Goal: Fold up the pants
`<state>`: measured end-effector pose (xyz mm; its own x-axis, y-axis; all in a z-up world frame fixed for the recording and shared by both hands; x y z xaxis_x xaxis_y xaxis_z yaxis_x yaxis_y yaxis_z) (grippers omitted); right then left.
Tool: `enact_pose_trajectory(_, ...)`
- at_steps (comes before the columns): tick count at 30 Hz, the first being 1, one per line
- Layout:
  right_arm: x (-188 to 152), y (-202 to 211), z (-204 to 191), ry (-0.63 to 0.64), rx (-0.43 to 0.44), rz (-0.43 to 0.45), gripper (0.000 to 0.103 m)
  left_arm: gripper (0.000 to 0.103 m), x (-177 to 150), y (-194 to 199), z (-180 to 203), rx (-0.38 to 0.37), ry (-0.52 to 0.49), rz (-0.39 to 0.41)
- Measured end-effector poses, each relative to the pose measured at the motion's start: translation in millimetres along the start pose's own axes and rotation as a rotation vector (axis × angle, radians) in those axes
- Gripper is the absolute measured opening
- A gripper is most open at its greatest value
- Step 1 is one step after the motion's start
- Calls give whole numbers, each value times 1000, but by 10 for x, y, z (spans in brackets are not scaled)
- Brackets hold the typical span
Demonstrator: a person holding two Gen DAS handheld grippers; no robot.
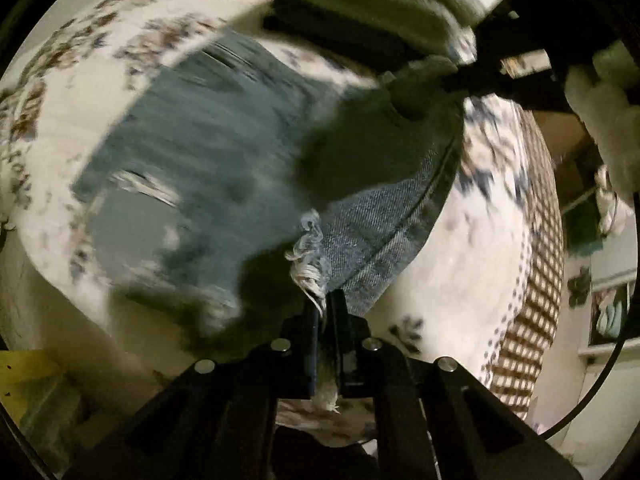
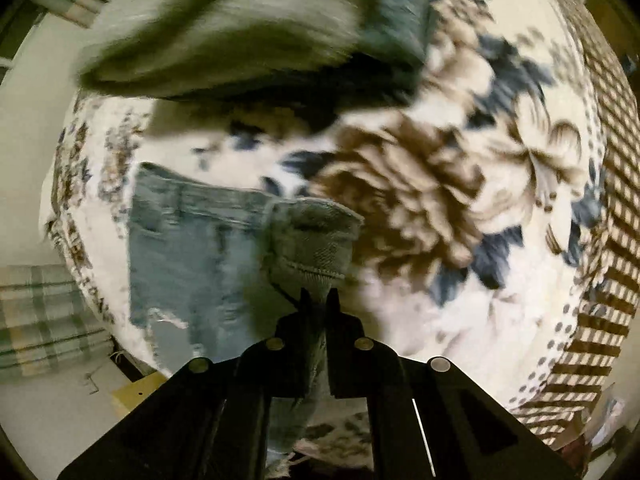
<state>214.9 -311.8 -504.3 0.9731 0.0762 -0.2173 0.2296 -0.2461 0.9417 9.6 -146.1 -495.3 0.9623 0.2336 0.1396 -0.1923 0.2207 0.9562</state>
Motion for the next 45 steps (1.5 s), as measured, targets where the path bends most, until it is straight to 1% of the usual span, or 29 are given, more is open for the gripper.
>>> enact_pose_trajectory(3, 60, 149, -517, 52, -8, 16, 5, 4, 147, 167, -325, -2, 63, 39)
enact_pose_trajectory(4, 93, 158, -727, 73, -14, 21, 5, 4, 190, 200, -418, -3, 91, 48)
enact_pose_trajectory(6, 181, 150, -1174, 112, -17, 24, 5, 4, 292, 302, -726, -7, 155, 67)
enact_pose_trajectory(10, 420, -60, -2041, 187, -66, 33, 5, 4, 477, 348, -1297, 26, 239, 103)
enact_pose_trajectory(12, 576, -254, -2452, 213, -93, 21, 5, 4, 559, 290, -1586, 40, 281, 108)
enact_pose_trajectory(14, 714, -506, -2773, 240, -151, 8, 5, 4, 632, 191, -1838, 58, 309, 109)
enact_pose_trajectory(18, 919, -1045, -3133, 241, -245, -37, 5, 4, 772, -69, -2297, 82, 361, 95)
enact_pose_trajectory(21, 1017, -1333, -3254, 239, -304, -50, 5, 4, 854, -217, -2527, 89, 387, 92)
enact_pose_trajectory(23, 1077, -1465, -3279, 225, -328, -56, 5, 4, 883, -300, -2640, 72, 418, 77)
enact_pose_trajectory(26, 1152, -1581, -3318, 203, -355, -71, 6, 4, 888, -322, -2745, 49, 462, 63)
enact_pose_trajectory(27, 1174, -1613, -3319, 186, -350, -86, 11, 5, 878, -308, -2773, 39, 476, 63)
enact_pose_trajectory(29, 1195, -1626, -3317, 156, -285, -119, 20, 6, 837, -260, -2793, 11, 508, 65)
enact_pose_trajectory(30, 1189, -1592, -3315, 146, -223, -136, 38, 7, 817, -237, -2793, 12, 520, 63)
enact_pose_trajectory(31, 1175, -1544, -3321, 148, -152, -147, 54, 13, 797, -215, -2785, 9, 529, 60)
enact_pose_trajectory(32, 1154, -1475, -3318, 151, -95, -147, 59, 26, 774, -193, -2763, -5, 537, 61)
enact_pose_trajectory(33, 1118, -1373, -3304, 155, -52, -134, 65, 36, 762, -178, -2746, -9, 544, 68)
enact_pose_trajectory(34, 1086, -1289, -3285, 165, -30, -121, 72, 60, 741, -158, -2713, 3, 550, 76)
enact_pose_trajectory(35, 1053, -1213, -3265, 176, -18, -110, 76, 72, 738, -152, -2678, 2, 546, 89)
enact_pose_trajectory(36, 1009, -1122, -3222, 191, -17, -92, 79, 72, 746, -160, -2638, 1, 538, 96)
enact_pose_trajectory(38, 921, -1008, -3182, 233, -23, -72, 79, 72, 781, -219, -2559, 27, 527, 81)
enact_pose_trajectory(39, 870, -973, -3122, 262, -45, -68, 79, 72, 800, -246, -2524, 31, 521, 79)
enact_pose_trajectory(41, 827, -940, -3030, 296, -102, -57, 79, 72, 865, -320, -2461, 57, 492, 70)
enact_pose_trajectory(43, 856, -951, -3019, 339, -156, -53, 79, 72, 917, -404, -2429, 90, 459, 51)
enact_pose_trajectory(44, 897, -938, -3022, 384, -212, -19, 79, 72, 941, -464, -2417, 109, 437, 37)
enact_pose_trajectory(45, 929, -964, -3064, 419, -247, 5, 79, 72, 958, -522, -2412, 123, 420, 23)
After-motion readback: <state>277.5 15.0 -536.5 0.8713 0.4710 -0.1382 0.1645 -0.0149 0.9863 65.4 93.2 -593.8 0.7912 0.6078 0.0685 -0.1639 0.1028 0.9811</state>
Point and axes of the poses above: each gripper's, at about its wrist camera, not at the fingertips, and y roughly against the way its jaws point, z to its right, x to its top, the point moved 3 cm from there along -y, roughly the way its jaws point, and after that the axes turned 10 degrees about -z, right-handed, at the moved point
